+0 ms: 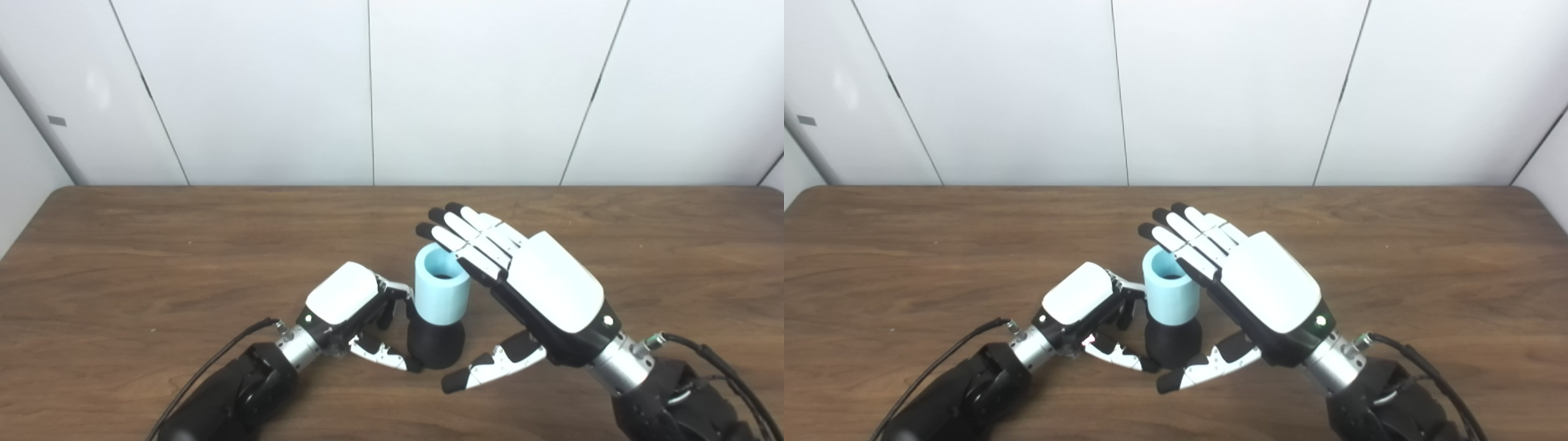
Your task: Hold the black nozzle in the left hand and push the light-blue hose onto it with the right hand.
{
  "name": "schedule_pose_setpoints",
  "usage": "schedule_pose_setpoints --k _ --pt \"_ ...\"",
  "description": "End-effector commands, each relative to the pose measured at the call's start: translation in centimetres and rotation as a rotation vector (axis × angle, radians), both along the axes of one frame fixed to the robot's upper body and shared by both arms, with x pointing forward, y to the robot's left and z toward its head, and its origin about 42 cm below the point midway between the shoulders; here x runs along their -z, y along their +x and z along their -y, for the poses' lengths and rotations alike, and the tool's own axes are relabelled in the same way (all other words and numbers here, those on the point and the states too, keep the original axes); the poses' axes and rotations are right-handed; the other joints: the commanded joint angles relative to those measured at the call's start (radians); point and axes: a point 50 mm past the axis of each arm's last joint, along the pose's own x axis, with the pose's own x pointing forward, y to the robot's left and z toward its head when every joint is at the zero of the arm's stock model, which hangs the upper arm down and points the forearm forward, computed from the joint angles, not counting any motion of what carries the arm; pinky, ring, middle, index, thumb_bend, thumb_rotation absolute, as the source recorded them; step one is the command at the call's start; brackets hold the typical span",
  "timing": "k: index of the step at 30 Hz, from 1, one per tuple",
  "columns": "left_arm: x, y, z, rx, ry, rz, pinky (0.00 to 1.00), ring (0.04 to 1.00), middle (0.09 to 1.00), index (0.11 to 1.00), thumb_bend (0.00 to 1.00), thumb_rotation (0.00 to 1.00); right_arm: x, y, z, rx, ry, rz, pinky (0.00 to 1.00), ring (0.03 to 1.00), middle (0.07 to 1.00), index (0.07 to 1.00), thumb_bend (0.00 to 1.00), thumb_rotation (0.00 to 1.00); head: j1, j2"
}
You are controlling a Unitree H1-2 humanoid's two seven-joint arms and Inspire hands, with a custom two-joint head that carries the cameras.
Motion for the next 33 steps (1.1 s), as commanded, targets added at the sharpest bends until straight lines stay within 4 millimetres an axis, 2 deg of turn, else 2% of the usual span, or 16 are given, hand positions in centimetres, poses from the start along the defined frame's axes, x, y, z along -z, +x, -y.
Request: schedule_pose_setpoints --k 1,8,23,33 --pt "5.5 -3.9 0.0 0.023 0.075 -0.172 0.13 0.175 0.471 0.48 0.53 0.0 -1.3 0.3 -0.3 -0.012 0.016 0.058 0.91 0.986 0.991 0.979 0.9 0.86 -0.001 0.001" --pt "5.5 -4.0 0.1 0.024 0.078 -0.169 0.12 0.168 0.471 0.48 0.53 0.0 -0.8 0.2 -1.0 -0.036 -0.002 0.031 0.92 0.995 0.996 0.969 0.91 0.85 0.002 0.004" --pt "5.5 -4.0 -0.2 0.023 0.079 -0.174 0.12 0.168 0.471 0.48 0.53 0.0 2.3 -0.9 -1.3 -0.038 -0.183 -0.093 0.88 0.962 0.96 0.912 0.93 0.8 0.001 0.008" --pt "5.4 -4.1 -0.3 0.026 0.08 -0.179 0.12 0.172 0.471 0.48 0.53 0.0 3.4 -1.1 -1.2 -0.031 -0.179 -0.132 0.85 0.945 0.946 0.893 0.93 0.79 0.002 0.007"
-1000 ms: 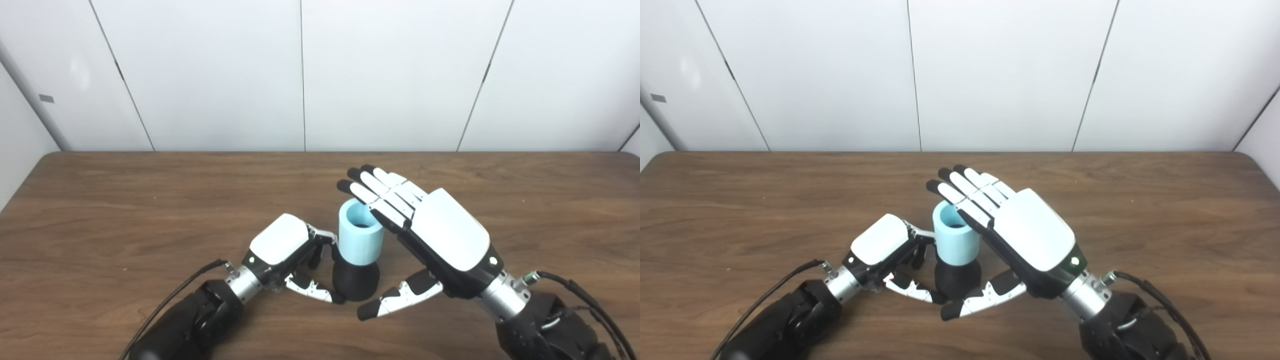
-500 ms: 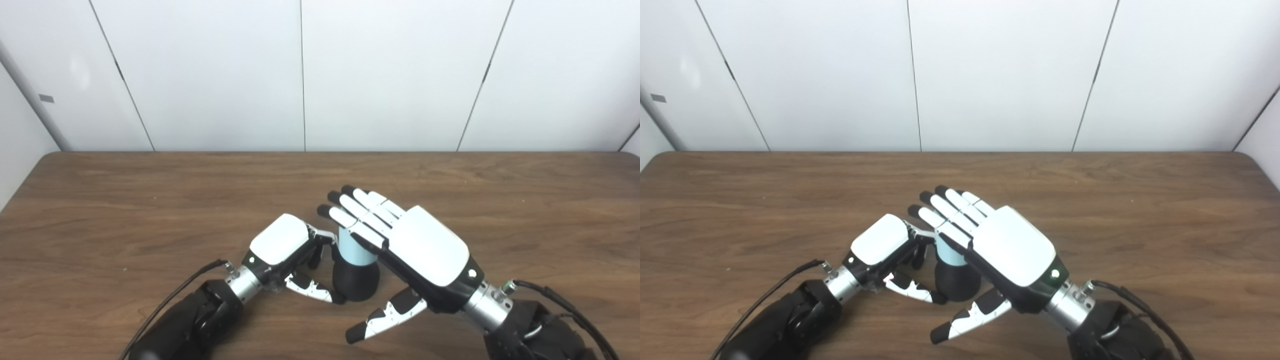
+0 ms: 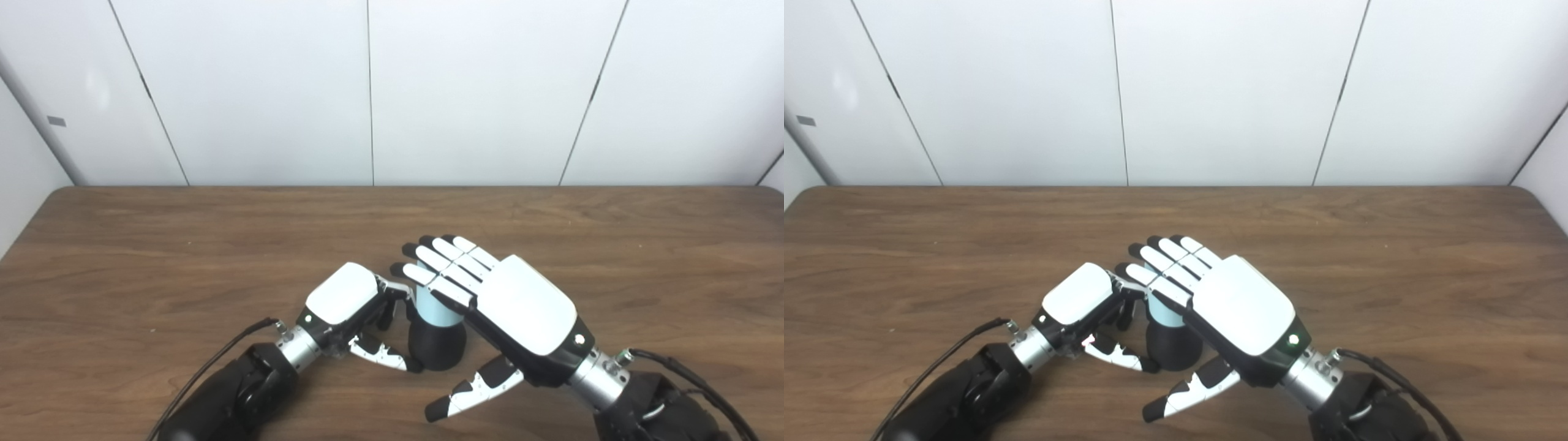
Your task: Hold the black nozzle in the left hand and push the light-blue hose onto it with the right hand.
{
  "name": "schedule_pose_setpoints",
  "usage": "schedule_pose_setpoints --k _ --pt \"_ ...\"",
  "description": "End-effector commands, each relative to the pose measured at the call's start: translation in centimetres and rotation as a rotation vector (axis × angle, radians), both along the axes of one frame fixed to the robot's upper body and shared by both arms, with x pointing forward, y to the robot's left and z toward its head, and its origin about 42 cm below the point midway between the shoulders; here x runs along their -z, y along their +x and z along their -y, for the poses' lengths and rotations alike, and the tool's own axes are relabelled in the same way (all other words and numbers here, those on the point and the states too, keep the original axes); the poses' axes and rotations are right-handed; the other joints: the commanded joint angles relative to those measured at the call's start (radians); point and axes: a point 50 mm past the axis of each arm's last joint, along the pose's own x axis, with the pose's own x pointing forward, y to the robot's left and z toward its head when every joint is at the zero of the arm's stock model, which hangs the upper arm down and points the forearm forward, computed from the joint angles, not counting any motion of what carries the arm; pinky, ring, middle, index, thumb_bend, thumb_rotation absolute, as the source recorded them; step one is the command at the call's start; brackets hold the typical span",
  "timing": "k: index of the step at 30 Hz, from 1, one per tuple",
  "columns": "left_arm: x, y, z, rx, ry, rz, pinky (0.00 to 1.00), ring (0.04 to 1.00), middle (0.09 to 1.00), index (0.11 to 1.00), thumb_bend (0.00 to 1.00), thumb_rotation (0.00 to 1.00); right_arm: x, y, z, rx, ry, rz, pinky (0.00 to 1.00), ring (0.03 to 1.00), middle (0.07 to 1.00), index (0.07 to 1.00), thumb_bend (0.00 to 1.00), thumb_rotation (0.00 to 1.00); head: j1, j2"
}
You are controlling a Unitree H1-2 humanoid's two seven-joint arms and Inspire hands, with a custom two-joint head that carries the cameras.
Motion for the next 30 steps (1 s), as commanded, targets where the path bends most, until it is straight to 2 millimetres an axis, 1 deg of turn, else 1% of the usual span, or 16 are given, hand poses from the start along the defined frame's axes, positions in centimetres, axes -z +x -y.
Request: schedule_pose_setpoints --k 1,6,10,14,17,21,25,30 --pt "5.4 -4.0 -0.2 0.027 0.084 -0.164 0.12 0.17 0.471 0.48 0.53 0.0 1.6 -0.3 0.4 0.006 -0.06 -0.082 0.85 0.943 0.944 0.892 0.93 0.78 0.0 0.001" --pt "5.4 -4.1 -0.2 0.026 0.084 -0.161 0.11 0.161 0.471 0.48 0.53 0.0 1.6 -0.3 0.5 0.004 -0.068 -0.088 0.86 0.953 0.953 0.902 0.92 0.79 -0.004 0.002" --pt "5.4 -4.1 -0.3 0.026 0.086 -0.16 0.11 0.161 0.471 0.48 0.53 0.0 1.8 -0.5 0.3 -0.001 -0.077 -0.099 0.84 0.947 0.95 0.899 0.92 0.79 -0.005 0.002" --pt "5.3 -4.1 -0.3 0.029 0.088 -0.164 0.12 0.165 0.471 0.48 0.53 0.0 2.1 -0.7 0.2 0.004 -0.089 -0.108 0.83 0.943 0.946 0.891 0.91 0.79 -0.005 0.003" --pt "5.3 -4.1 -0.3 0.029 0.095 -0.159 0.12 0.166 0.471 0.48 0.53 0.0 2.5 -0.7 0.2 0.018 -0.122 -0.127 0.85 0.957 0.96 0.905 0.89 0.8 -0.005 0.004" --pt "5.4 -4.1 -0.4 0.027 0.091 -0.162 0.12 0.169 0.471 0.48 0.53 0.0 3.0 -0.6 0.1 0.051 -0.199 -0.139 0.9 0.997 0.997 0.964 0.85 0.88 -0.005 0.005" --pt "5.4 -4.1 -0.4 0.027 0.089 -0.166 0.12 0.17 0.471 0.48 0.53 0.0 3.6 -0.7 0.1 0.074 -0.254 -0.145 0.93 1.0 1.0 0.978 0.81 0.92 -0.003 0.006" --pt "5.3 -4.2 -0.4 0.027 0.09 -0.168 0.12 0.169 0.471 0.48 0.53 0.0 4.3 -0.9 0.0 0.096 -0.285 -0.153 0.95 1.0 1.0 0.986 0.78 0.94 -0.001 0.006"
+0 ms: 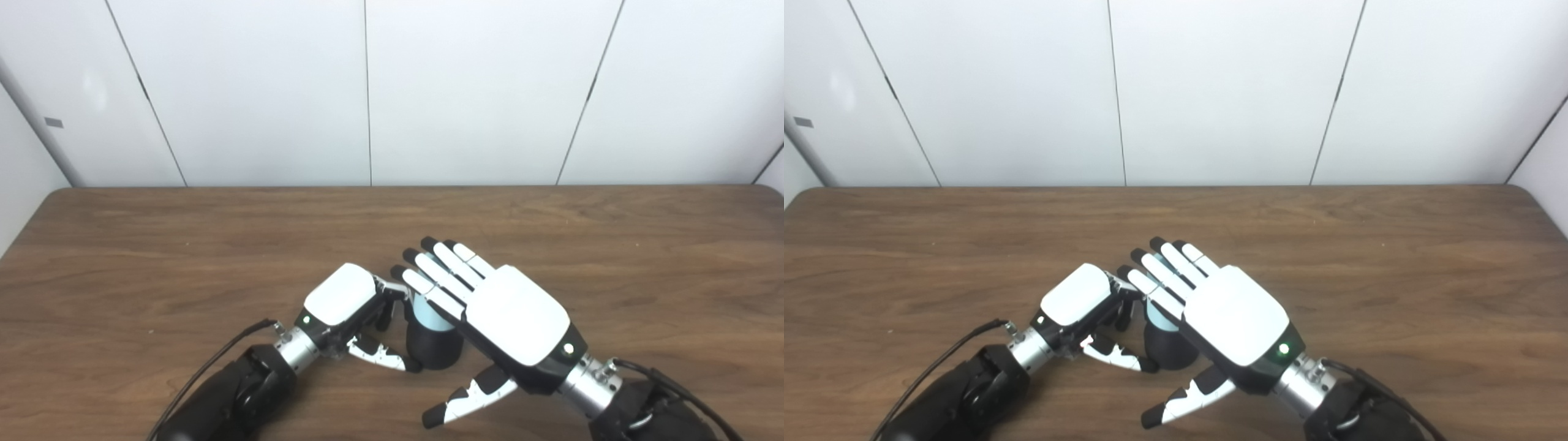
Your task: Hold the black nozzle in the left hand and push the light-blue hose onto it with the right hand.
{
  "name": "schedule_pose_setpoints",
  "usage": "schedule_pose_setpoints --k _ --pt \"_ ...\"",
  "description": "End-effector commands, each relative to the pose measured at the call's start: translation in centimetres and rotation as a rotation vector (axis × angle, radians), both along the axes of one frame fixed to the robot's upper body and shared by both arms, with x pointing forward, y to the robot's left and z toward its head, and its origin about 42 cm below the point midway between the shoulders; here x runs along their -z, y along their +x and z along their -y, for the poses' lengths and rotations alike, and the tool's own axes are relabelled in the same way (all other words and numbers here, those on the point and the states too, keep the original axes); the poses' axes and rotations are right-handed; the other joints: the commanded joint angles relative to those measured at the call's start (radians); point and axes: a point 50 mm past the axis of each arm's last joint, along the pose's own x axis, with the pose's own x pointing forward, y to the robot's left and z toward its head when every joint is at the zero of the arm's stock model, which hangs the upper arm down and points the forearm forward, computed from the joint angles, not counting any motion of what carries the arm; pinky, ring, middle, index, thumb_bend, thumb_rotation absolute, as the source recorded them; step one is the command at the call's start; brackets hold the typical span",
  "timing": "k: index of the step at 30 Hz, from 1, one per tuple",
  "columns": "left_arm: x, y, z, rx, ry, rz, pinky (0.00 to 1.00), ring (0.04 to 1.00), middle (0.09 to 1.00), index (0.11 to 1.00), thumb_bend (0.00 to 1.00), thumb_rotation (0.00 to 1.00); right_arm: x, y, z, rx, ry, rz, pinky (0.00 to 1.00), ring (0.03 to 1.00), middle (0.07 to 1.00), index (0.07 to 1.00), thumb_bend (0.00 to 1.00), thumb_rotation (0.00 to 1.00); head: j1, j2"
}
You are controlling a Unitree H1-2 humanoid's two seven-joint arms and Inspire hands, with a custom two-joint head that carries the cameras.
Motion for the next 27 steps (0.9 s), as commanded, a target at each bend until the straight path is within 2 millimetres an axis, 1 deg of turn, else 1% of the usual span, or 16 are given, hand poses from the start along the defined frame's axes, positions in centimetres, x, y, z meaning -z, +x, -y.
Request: schedule_pose_setpoints --k 1,5,10,17,19,23,26,27 --pt "5.2 -4.01 -0.2 0.031 0.089 -0.164 0.12 0.176 0.471 0.48 0.53 0.0 3.45 -0.61 0.45 0.046 -0.136 -0.165 0.95 1.0 1.0 0.987 0.77 0.94 -0.001 0.0" --pt "5.18 -4.05 -0.23 0.031 0.091 -0.163 0.13 0.179 0.471 0.48 0.53 0.0 3.97 -0.87 0.28 0.067 -0.171 -0.159 0.99 1.0 1.0 1.0 0.74 0.98 0.0 0.001" --pt "5.21 -4.04 -0.23 0.033 0.09 -0.163 0.12 0.174 0.471 0.48 0.53 0.0 4.26 -1.07 0.14 0.068 -0.175 -0.156 1.0 1.0 1.0 1.0 0.73 0.98 -0.001 0.001" --pt "5.28 -3.99 -0.19 0.032 0.093 -0.16 0.12 0.17 0.471 0.48 0.53 0.0 4.27 -0.99 0.18 0.051 -0.109 -0.114 1.0 1.0 1.0 1.0 0.7 0.97 0.0 -0.002" --pt "5.27 -3.97 -0.14 0.031 0.095 -0.159 0.12 0.172 0.471 0.48 0.53 0.0 4.15 -0.9 0.2 0.044 -0.071 -0.096 0.98 1.0 1.0 0.995 0.69 0.95 0.0 -0.002" --pt "5.3 -3.9 -0.1 0.03 0.091 -0.163 0.12 0.171 0.471 0.48 0.53 0.0 3.74 -0.61 0.16 0.022 0.082 -0.045 0.91 0.994 0.987 0.947 0.69 0.84 -0.001 -0.004" --pt "5.33 -3.9 -0.09 0.029 0.087 -0.166 0.12 0.174 0.471 0.48 0.53 0.0 3.63 -0.24 0.12 0.009 0.179 -0.015 0.89 0.986 0.977 0.933 0.7 0.82 -0.001 -0.006" --pt "5.32 -3.9 -0.09 0.028 0.087 -0.167 0.13 0.176 0.471 0.48 0.53 0.0 3.54 -0.11 0.06 0.01 0.203 -0.01 0.92 0.995 0.99 0.949 0.7 0.84 -0.001 -0.006"
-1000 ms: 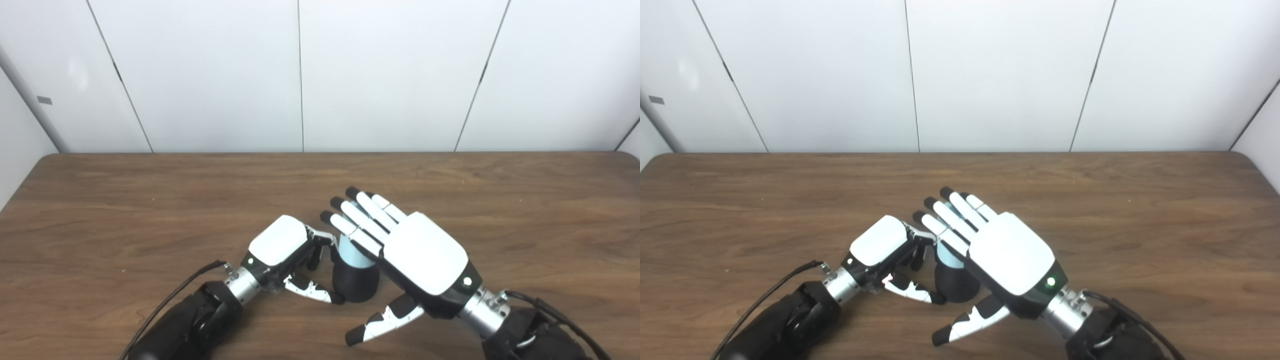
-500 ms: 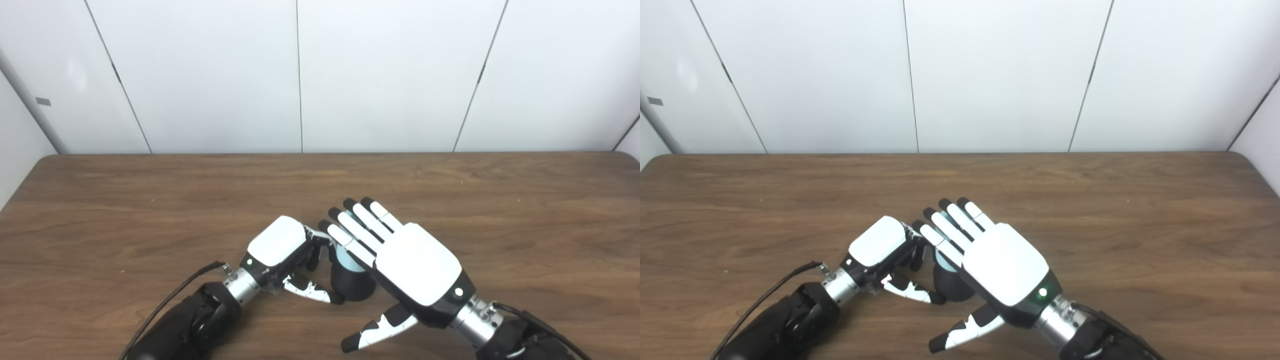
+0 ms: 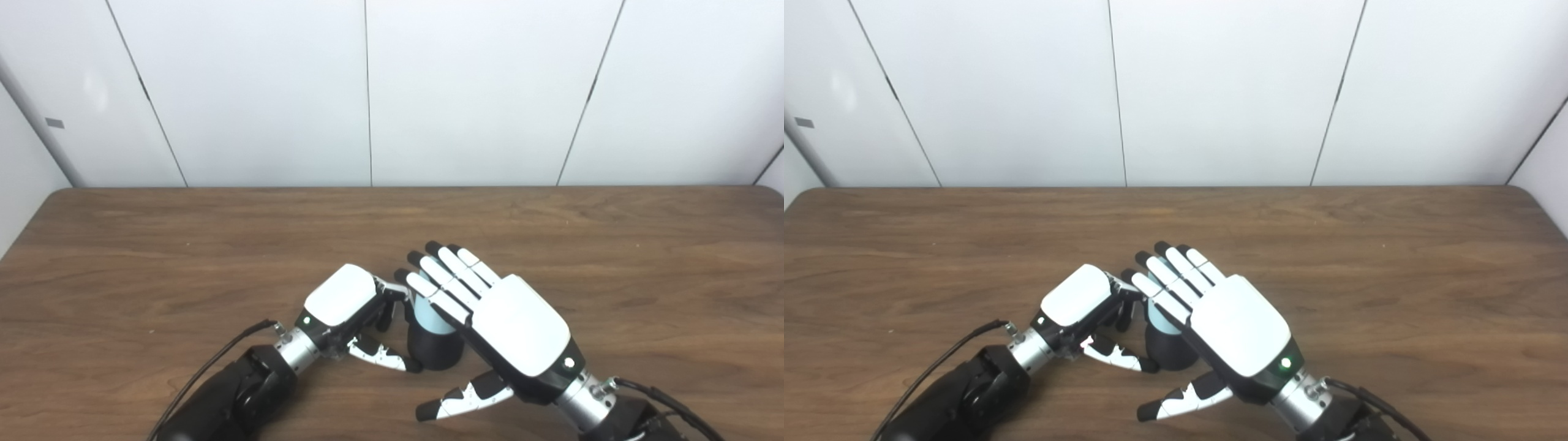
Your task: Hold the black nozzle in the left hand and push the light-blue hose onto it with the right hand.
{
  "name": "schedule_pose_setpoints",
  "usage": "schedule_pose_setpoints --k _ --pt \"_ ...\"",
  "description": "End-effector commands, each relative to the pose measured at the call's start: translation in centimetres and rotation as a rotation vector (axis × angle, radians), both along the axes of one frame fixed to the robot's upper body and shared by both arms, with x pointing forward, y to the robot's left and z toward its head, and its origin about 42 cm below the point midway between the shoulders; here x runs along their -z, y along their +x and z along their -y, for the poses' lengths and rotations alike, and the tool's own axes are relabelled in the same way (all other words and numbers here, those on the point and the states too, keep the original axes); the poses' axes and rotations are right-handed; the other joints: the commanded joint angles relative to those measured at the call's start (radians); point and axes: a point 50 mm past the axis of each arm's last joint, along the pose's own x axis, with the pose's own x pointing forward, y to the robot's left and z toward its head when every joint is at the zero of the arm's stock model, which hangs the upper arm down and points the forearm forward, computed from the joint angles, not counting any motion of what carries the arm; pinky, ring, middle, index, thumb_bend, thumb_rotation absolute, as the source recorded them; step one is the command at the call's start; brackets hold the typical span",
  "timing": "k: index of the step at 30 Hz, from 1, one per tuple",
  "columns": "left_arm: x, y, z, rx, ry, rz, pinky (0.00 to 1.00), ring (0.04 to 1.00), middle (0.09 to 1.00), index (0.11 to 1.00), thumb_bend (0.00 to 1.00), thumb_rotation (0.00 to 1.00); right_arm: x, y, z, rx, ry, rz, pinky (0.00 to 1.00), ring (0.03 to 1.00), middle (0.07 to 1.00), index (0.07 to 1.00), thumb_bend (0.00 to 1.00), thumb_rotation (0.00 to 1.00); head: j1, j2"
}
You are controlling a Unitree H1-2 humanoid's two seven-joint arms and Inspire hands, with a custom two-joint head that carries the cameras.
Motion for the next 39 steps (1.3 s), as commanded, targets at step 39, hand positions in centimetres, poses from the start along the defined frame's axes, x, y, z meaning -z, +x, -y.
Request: schedule_pose_setpoints --k 39 --pt "5.5 -3.8 -0.1 0.022 0.092 -0.165 0.13 0.175 0.471 0.48 0.53 0.0 -4.3 1.5 0.5 0.031 0.288 0.119 0.97 0.999 1.0 0.985 0.8 0.87 -0.003 -0.002"
